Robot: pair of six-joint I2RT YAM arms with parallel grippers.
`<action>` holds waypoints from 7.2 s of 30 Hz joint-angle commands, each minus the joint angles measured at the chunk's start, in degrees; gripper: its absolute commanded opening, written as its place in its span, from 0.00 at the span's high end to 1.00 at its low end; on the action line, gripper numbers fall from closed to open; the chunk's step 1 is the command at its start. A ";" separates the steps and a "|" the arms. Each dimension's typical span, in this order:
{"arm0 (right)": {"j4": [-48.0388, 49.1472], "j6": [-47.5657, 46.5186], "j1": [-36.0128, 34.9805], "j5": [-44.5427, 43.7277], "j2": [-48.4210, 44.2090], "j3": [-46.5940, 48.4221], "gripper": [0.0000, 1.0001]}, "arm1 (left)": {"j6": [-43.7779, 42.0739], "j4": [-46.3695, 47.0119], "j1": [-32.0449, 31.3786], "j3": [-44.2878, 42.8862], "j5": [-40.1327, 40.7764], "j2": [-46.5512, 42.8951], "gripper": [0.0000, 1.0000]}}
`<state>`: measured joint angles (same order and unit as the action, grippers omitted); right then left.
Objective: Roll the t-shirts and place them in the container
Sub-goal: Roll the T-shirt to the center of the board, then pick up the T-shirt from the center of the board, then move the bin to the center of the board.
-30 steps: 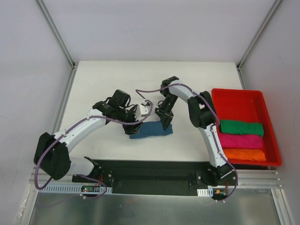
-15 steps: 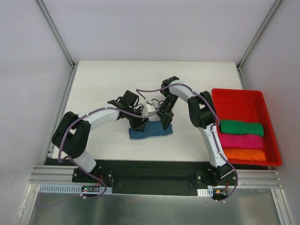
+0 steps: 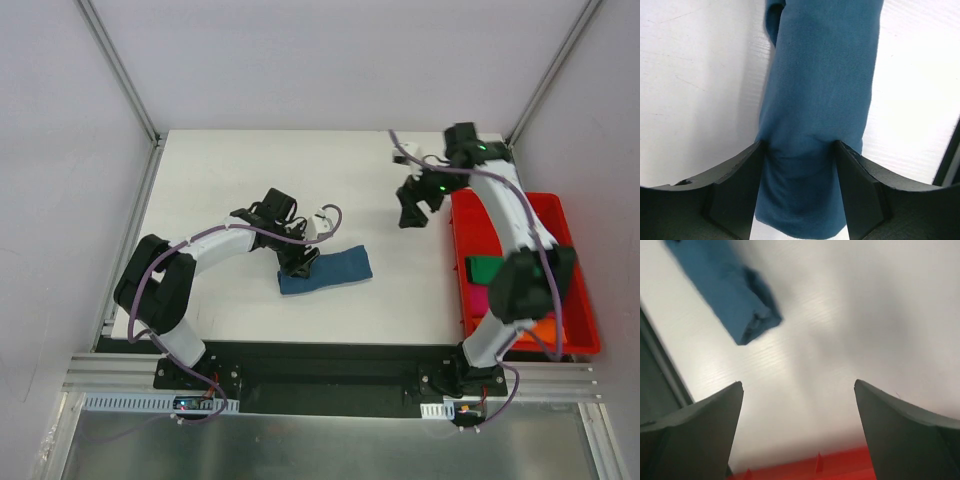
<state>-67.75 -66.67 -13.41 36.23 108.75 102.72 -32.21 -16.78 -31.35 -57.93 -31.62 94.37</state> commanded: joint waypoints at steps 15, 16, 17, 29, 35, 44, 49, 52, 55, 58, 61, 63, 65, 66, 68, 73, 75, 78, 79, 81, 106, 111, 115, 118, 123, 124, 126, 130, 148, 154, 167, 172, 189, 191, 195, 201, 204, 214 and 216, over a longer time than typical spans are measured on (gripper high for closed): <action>34.07 11.86 -12.86 -0.79 -32.46 -36.62 0.04 | 8.73 -15.30 10.87 -16.68 -22.70 17.32 0.40; 36.43 10.00 -15.57 -1.94 -32.37 -38.36 0.04 | 9.44 -17.05 10.96 -18.69 -22.70 18.73 0.41; 37.94 7.64 -16.55 -2.21 -32.72 -39.86 0.04 | 10.14 -18.02 11.14 -19.75 -22.70 20.05 0.41; 65.99 -15.85 -30.18 -7.49 -33.26 -58.86 0.04 | 20.15 -21.90 12.28 -24.59 -23.58 31.57 0.46; 72.05 -20.42 -31.94 -7.49 -29.31 -60.79 0.04 | 24.46 -21.90 12.46 -25.30 -26.91 34.48 0.49; 73.37 -25.43 -32.47 -6.87 -23.33 -61.14 0.03 | 29.39 -21.46 13.42 -25.74 -29.82 39.66 0.53; 76.44 -26.49 -32.47 -9.24 -18.59 -61.32 0.02 | 30.10 -21.37 13.95 -26.35 -32.10 41.69 0.54; 78.82 -26.58 -32.56 -10.82 -15.60 -60.18 0.05 | 30.36 -21.28 14.21 -26.44 -33.50 42.56 0.54; 79.34 -26.66 -32.56 -12.49 -13.13 -58.16 0.13 | 30.80 -21.28 14.57 -26.79 -34.21 43.53 0.55; 82.15 -27.98 -32.56 -13.73 -10.41 -58.07 0.18 | 31.15 -21.37 15.00 -27.15 -35.00 44.23 0.55; 82.77 -28.69 -32.47 -14.78 -8.12 -57.46 0.30 | 31.68 -21.19 15.18 -27.41 -35.71 44.76 0.55; 82.69 -29.30 -32.38 -15.31 -6.72 -57.28 0.44 | 31.59 -21.28 15.44 -27.50 -36.76 44.76 0.54; 82.16 -30.27 -32.29 -15.92 -6.27 -57.19 0.58 | 30.98 -21.19 16.32 -27.67 -37.55 43.46 0.49; 81.38 -30.27 -31.86 -16.10 -6.36 -57.10 0.74 | 30.80 -21.19 16.59 -28.11 -35.38 42.58 0.46; 77.44 -30.53 -31.16 -16.01 -6.97 -55.62 0.89 | 27.91 -21.98 17.90 -28.55 -31.16 37.85 0.41; 62.33 -32.46 -27.20 -11.54 -13.72 -49.29 0.96 | 22.82 -24.27 21.94 -34.08 -19.91 27.29 0.32; 55.11 -33.25 -25.62 -10.30 -16.45 -45.95 0.96 | 21.49 -26.36 24.05 -36.97 -19.27 22.89 0.32; 45.27 -35.54 -23.25 -9.68 -21.64 -42.00 0.98 | 19.20 -29.09 25.81 -38.22 -19.10 17.71 0.31; 43.33 -36.15 -22.55 -9.86 -23.04 -41.38 0.98 | 18.42 -29.71 26.08 -37.87 -19.71 16.56 0.31; 37.62 -37.82 -20.17 -10.21 -26.21 -39.36 0.99 | 17.18 -31.03 26.34 -37.08 -20.85 13.75 0.31; 17.65 -73.32 38.27 -0.02 -13.06 -18.35 0.99 | -7.60 -54.50 26.70 -43.85 -17.27 15.84 0.31; 17.91 -82.90 42.76 2.52 -5.32 -13.87 0.99 | -11.82 -59.41 26.70 -43.93 -9.62 17.16 0.31; 19.13 -88.27 44.78 3.58 -0.39 -13.24 0.99 | -12.44 -61.44 26.52 -45.60 -6.19 18.57 0.31; 22.91 -90.64 45.14 4.81 1.02 -15.17 0.99 | -12.53 -63.02 26.43 -47.44 -3.19 19.97 0.32; 25.20 -94.43 45.49 7.53 2.43 -15.00 0.99 | -12.00 -63.56 25.73 -48.33 -2.31 21.12 0.32; 25.38 -95.39 45.58 8.32 2.52 -14.74 0.99 | -12.00 -63.56 25.55 -48.24 -2.40 21.21 0.31; 26.26 -95.92 45.40 11.48 2.70 -13.78 0.99 | -11.91 -63.56 25.11 -48.24 -2.84 21.38 0.32; 27.23 -101.62 44.61 13.08 3.75 -13.42 0.99 | -11.65 -63.38 24.67 -49.38 -4.85 21.56 0.32; 21.08 -78.92 40.92 2.01 -6.51 -21.50 0.99 | 15.04 -45.11 8.53 -60.09 -2.05 20.06 0.28; 19.76 -71.84 39.43 -2.13 -16.97 -31.95 0.99 | 26.40 -38.25 1.65 -69.77 1.21 25.42 0.24; 32.06 -53.76 37.49 -6.43 -23.58 -42.26 0.99 | 50.58 -20.58 -3.97 -79.51 -6.88 39.65 0.26; 30.05 -52.76 35.74 -6.70 -26.39 -42.25 0.99 | 48.82 -20.93 -2.84 -74.45 -6.18 37.74 0.27; 28.19 -9.76 20.53 -16.62 -17.79 -31.36 0.99 | 50.92 -21.29 4.11 -62.56 -3.10 27.35 0.22; 28.72 -6.29 21.66 -17.24 -16.73 -27.15 0.99 | 51.72 -20.32 2.09 -68.24 -3.63 30.95 0.23; 30.13 0.31 23.34 -19.43 -17.34 -23.36 0.99 | 53.11 -19.44 -2.48 -77.67 4.16 36.67 0.23; 30.83 6.46 25.10 -23.74 -23.66 -24.05 0.99 | 67.25 -8.13 -6.43 -79.53 1.48 43.70 0.31; 30.31 9.10 26.50 -24.27 -27.70 -25.19 0.99 | 69.38 -2.93 -9.06 -79.26 0.94 46.34 0.30; 28.02 15.34 28.61 -24.80 -33.60 -27.83 0.99 | 74.13 -3.26 -17.24 -82.68 14.91 53.28 0.29; 27.76 15.61 28.79 -24.72 -34.74 -28.36 0.99 | 74.57 -3.18 -18.47 -83.04 17.46 54.69 0.30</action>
<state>-38.96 -54.48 14.87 12.38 76.90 75.37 38.63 -22.28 -46.87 -137.23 -20.56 147.30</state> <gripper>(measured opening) 0.297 0.714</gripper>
